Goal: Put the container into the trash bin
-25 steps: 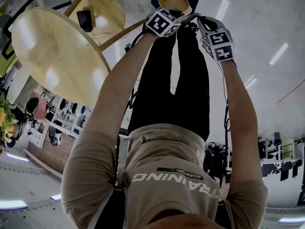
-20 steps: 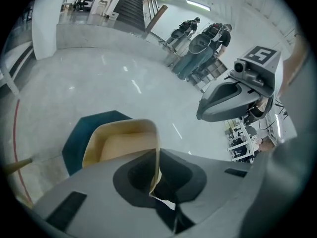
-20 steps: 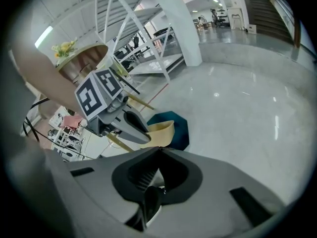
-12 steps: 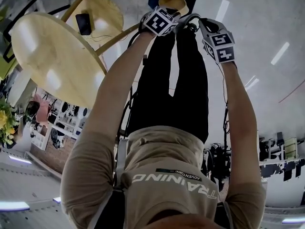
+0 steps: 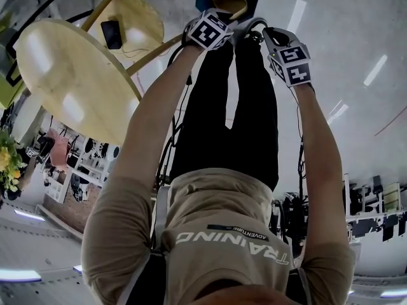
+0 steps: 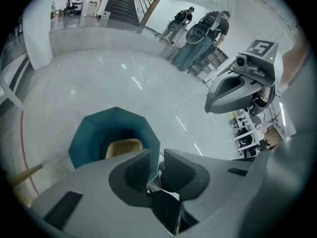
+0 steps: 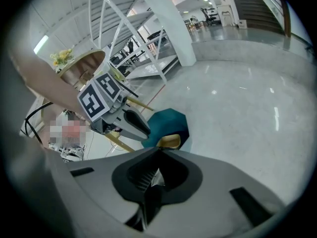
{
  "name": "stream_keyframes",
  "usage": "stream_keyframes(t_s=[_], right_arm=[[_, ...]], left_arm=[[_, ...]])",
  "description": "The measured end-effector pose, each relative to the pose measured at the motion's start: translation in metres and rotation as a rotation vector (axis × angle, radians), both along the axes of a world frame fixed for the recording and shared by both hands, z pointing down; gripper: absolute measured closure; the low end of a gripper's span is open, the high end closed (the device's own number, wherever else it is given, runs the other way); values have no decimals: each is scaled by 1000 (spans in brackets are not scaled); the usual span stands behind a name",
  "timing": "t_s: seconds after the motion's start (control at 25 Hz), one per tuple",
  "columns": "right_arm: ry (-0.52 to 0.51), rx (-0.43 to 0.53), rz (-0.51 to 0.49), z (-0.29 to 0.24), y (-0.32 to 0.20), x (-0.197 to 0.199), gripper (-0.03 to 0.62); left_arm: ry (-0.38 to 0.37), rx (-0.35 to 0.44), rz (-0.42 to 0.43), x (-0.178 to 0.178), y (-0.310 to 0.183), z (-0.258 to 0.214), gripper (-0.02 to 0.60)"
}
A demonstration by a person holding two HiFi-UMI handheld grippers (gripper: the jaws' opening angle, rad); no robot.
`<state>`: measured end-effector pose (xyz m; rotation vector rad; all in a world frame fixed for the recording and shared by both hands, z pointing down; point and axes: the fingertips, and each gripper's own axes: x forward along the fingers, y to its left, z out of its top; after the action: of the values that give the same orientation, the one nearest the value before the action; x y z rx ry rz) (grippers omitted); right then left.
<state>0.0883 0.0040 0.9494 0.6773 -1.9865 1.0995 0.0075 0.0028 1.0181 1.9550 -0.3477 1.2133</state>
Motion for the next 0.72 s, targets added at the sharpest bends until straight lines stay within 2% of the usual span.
stream_keyframes(t_s=[0.16,0.28,0.44,0.72], right_arm=[[3,4,1,0,0,3,591],[3,12,5,-6,-2,4,591],[-9,31,9,-24,-1,1,591],[-4,90,23,-78,-9,0,591]], left_arm=[[-3,0,-2,-1,-1,-5,503],[17,4,10,3,2,-16,571],[47,40,19,11,6,-41,572],[111,133,-46,23,-7,-120,572]])
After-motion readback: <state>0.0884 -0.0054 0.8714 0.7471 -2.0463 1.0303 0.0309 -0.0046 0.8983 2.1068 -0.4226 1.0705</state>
